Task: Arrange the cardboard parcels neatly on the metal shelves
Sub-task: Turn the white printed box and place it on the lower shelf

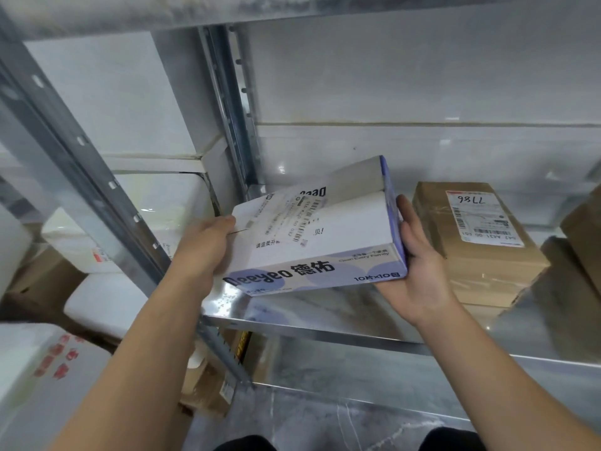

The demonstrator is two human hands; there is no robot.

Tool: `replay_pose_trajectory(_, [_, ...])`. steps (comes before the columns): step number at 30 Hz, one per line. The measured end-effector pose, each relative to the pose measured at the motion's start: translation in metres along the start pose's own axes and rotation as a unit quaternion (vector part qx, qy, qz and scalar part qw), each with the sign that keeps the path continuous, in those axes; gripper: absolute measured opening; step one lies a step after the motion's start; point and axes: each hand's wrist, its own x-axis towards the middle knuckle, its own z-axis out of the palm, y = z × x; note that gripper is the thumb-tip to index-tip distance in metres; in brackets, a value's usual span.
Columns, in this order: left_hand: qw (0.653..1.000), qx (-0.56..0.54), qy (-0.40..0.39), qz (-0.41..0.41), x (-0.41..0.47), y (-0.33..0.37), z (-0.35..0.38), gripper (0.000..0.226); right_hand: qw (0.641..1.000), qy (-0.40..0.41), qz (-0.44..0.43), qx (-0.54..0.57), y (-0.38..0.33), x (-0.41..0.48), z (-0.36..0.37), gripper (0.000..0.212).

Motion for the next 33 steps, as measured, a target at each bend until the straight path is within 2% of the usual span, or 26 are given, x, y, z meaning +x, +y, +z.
replay_pose_trajectory(4, [0.998, -0.066, -0.007, 0.005, 0.002, -0.011, 0.003, 0.022, 0.991, 0.055, -0.012, -0.123, -0.002, 0.009, -0.009, 0.041])
replay_pose_trajectory(8, [0.992, -0.124, -0.001, 0.004, 0.007, -0.016, 0.004, 0.026, 0.960, 0.125, -0.003, -0.252, -0.005, 0.015, -0.011, 0.030])
replay_pose_trajectory(10, [0.992, -0.126, 0.000, 0.009, 0.008, -0.018, 0.004, 0.028, 0.958, 0.137, 0.019, -0.252, -0.006, 0.014, -0.006, 0.035])
replay_pose_trajectory(14, [0.995, -0.104, 0.003, 0.004, 0.010, -0.018, 0.005, 0.032, 0.950, 0.100, 0.048, -0.291, -0.006, 0.016, -0.004, 0.038])
replay_pose_trajectory(18, [0.998, -0.063, -0.014, -0.016, 0.013, -0.018, 0.006, 0.015, 0.924, 0.088, 0.065, -0.367, -0.005, 0.025, -0.009, 0.042])
replay_pose_trajectory(24, [0.999, 0.031, -0.018, -0.018, 0.025, -0.018, 0.005, 0.027, 0.907, 0.076, 0.085, -0.406, -0.005, 0.029, -0.010, 0.031])
replay_pose_trajectory(27, [0.999, 0.041, -0.017, -0.022, 0.030, -0.019, 0.009, 0.026, 0.904, 0.075, 0.088, -0.411, -0.004, 0.032, -0.008, 0.024])
replay_pose_trajectory(31, [0.998, 0.063, -0.010, -0.006, 0.035, -0.022, 0.010, 0.019, 0.904, 0.082, 0.085, -0.410, -0.003, 0.035, -0.006, 0.004])
replay_pose_trajectory(33, [0.998, 0.069, -0.010, 0.001, 0.037, -0.023, 0.010, 0.017, 0.902, 0.094, 0.077, -0.414, -0.001, 0.038, -0.006, 0.004])
